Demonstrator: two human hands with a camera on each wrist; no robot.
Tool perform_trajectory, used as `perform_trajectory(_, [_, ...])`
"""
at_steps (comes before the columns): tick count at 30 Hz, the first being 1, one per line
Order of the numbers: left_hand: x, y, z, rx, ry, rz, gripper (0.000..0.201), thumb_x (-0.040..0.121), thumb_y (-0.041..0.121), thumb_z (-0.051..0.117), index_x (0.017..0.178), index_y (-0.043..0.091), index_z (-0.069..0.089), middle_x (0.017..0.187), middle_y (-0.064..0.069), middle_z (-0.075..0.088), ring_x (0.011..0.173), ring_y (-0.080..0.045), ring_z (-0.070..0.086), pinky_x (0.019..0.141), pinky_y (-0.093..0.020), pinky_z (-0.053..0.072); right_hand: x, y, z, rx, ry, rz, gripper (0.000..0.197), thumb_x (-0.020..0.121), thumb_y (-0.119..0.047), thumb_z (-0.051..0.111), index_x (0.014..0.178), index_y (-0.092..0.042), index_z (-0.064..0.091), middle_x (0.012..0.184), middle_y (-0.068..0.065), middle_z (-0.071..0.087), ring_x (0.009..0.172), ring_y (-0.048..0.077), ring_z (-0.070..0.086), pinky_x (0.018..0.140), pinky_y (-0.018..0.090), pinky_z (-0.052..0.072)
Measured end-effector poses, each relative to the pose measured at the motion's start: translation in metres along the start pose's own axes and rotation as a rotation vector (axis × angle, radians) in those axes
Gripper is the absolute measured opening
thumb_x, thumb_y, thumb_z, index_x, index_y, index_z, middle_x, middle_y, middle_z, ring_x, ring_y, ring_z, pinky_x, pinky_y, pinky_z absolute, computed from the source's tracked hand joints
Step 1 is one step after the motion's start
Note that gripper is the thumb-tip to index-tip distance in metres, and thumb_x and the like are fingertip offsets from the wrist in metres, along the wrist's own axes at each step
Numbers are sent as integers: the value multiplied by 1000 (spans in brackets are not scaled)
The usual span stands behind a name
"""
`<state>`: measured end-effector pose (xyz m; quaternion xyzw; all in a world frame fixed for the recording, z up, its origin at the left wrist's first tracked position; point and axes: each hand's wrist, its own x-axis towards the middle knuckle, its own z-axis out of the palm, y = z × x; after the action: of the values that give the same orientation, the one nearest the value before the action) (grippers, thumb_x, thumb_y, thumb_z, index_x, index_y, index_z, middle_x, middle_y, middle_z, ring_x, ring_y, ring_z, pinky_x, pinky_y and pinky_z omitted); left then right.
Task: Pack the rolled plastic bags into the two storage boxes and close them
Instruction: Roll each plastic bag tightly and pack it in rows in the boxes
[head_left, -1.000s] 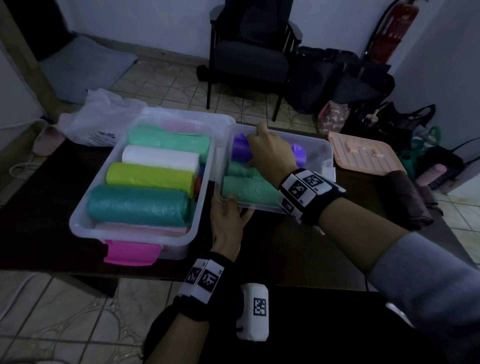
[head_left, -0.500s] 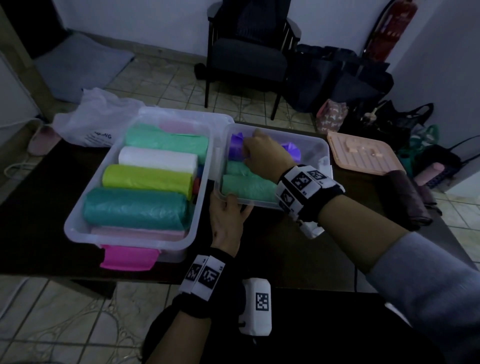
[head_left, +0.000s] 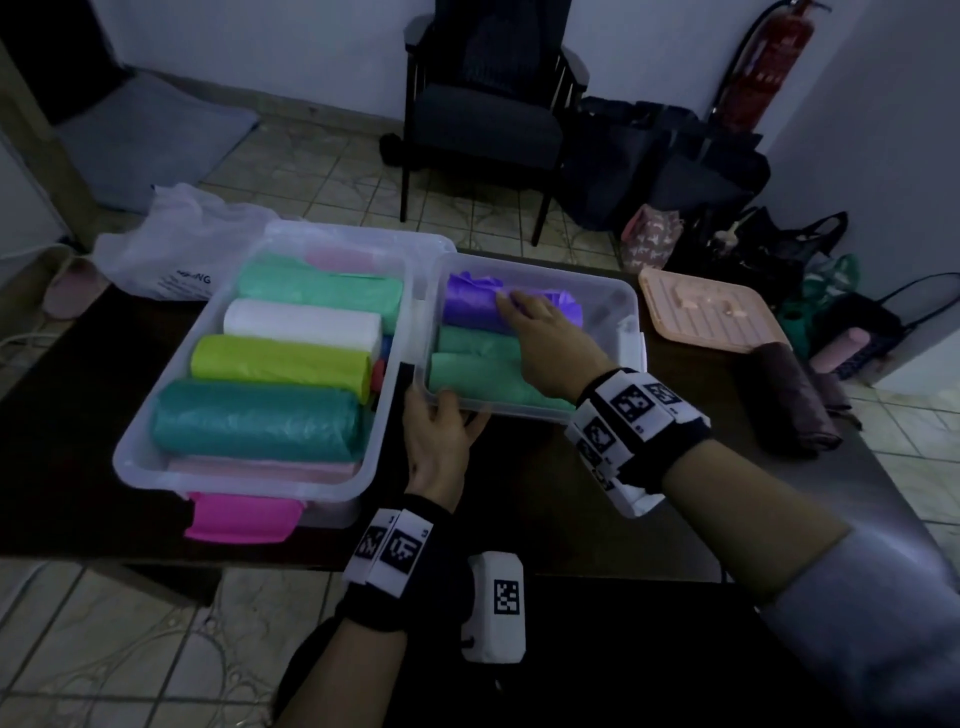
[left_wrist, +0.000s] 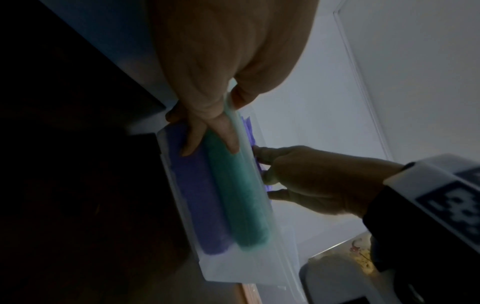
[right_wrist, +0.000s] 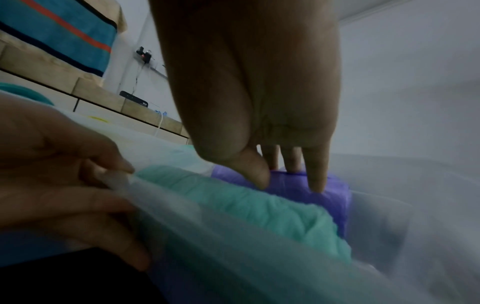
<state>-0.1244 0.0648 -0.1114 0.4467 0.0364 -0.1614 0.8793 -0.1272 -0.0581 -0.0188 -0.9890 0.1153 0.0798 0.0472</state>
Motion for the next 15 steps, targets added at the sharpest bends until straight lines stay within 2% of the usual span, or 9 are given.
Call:
perform_trajectory(2, [3,2,3,7,35,-25,38,99,5,35,137,2,38,133,-22,49,117,-33,54,66,-22,56,2,4,2,26,-38,-4,70,93,-4,40,151,-22,5,159,1,0,146,25,1,115,53,19])
perform_trajectory(4, [4,4,8,10,73,-43,38,99,4,35,137,2,40,132,-22,49,115,-32,54,62,-21,56,2,11,1,112,-12,-43,70,91,0,42,151,-20,12,159,3,6,146,25,5,117,49,17])
perform_trajectory(6, [3,6,11,8,87,-50,39,99,5,35,138,5,39,133,-20,49,115,-31,54,62,-21,57,-3,20,1,236,151,-57,65,88,4,44,147,-17,27,155,7,19,143,26,16,117,44,19])
perform_trajectory(8, [1,8,14,5,90,-41,39,99,6,36,138,7,39,133,-17,48,115,-28,53,64,-22,58,-11,33,7,251,328,29,60,88,0,47,144,-16,33,151,10,24,141,29,20,116,43,20])
perform_trajectory(10, [1,12,18,-7,100,-41,39,99,5,36,138,6,39,134,-16,47,114,-26,52,65,-23,58,-20,48,16,201,340,235,62,91,-12,48,147,-14,21,154,15,13,144,33,8,116,44,11])
perform_trajectory(12, [4,15,22,-24,123,-62,38,99,5,38,137,5,40,136,-17,46,113,-26,51,64,-24,58,-28,58,24,263,254,431,70,93,-23,49,150,-13,9,156,18,4,144,36,0,117,47,8])
perform_trajectory(15, [7,18,27,-19,163,-85,39,99,8,41,137,6,41,135,-14,45,111,-24,51,64,-25,56,-36,65,24,572,196,476,70,96,-20,47,150,-12,5,156,16,8,143,33,15,113,43,21])
